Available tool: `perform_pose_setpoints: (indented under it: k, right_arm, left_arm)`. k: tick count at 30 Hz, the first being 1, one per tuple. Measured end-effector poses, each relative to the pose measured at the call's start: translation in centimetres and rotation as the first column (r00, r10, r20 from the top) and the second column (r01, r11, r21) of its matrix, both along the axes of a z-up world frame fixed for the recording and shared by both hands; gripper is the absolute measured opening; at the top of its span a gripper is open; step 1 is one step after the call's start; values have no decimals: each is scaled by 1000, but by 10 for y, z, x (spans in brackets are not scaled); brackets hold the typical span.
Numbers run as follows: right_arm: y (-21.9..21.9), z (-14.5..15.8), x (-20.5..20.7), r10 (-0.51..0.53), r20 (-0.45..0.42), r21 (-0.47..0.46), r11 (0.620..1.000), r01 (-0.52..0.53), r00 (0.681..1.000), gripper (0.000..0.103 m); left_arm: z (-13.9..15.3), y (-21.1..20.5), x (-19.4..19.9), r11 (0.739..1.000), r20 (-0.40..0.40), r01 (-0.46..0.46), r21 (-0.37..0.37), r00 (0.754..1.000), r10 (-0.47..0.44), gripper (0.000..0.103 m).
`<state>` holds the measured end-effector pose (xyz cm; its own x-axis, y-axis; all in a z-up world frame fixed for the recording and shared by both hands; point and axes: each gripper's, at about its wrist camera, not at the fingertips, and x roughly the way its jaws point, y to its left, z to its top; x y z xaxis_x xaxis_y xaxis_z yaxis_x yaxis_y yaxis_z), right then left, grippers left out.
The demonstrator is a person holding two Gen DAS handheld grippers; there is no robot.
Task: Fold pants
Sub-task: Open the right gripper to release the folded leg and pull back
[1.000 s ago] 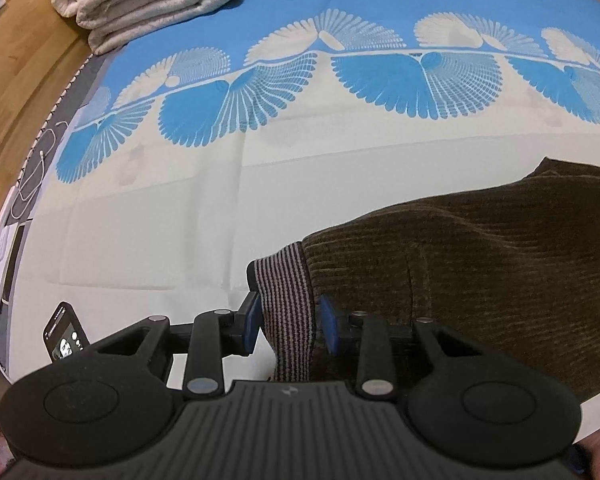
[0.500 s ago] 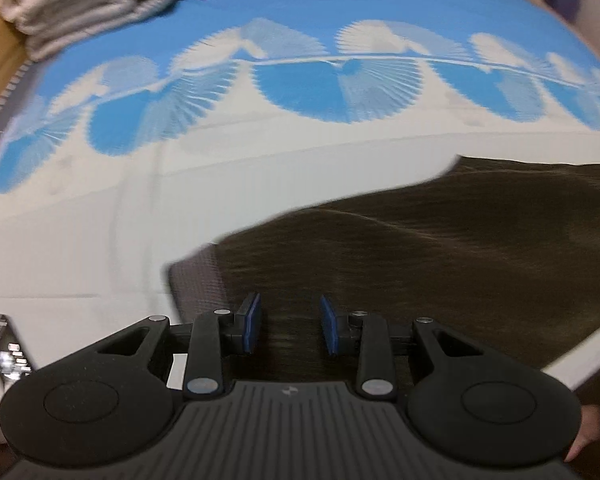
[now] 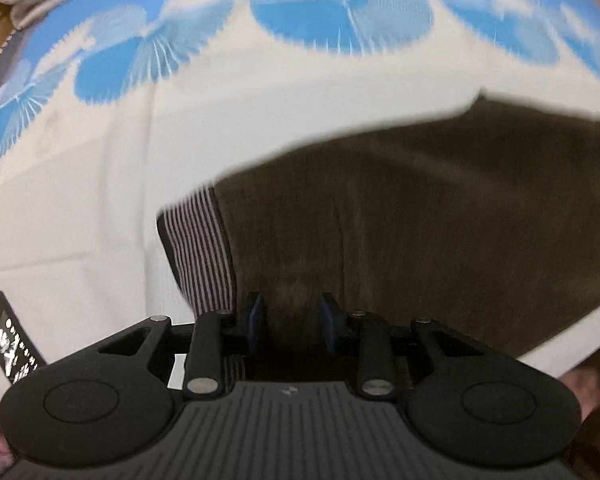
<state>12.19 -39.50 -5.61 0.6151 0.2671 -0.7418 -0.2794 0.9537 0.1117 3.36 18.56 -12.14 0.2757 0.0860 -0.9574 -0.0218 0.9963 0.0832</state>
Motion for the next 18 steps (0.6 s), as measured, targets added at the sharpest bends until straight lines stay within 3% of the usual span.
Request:
perform_pose_setpoints:
  k: [3, 7, 15, 18]
  right_arm:
    - [54, -6, 10, 152, 4, -26, 988, -151, 988, 28]
    - [116, -11, 25, 284, -7, 6, 959, -284, 959, 28]
    - [218, -35, 37, 445, -66, 34, 896, -444, 893, 28]
    - [242, -45, 41, 474, -104, 101, 879, -465, 874, 28]
  left_arm:
    - [10, 8, 5, 998, 48, -54, -40, 997, 56, 35]
    - [11, 12, 12, 994, 52, -109, -17, 993, 109, 35]
    - [9, 22, 21, 992, 50, -126, -17, 991, 127, 35]
    - [8, 24, 21, 991, 50, -134, -17, 990, 135, 35]
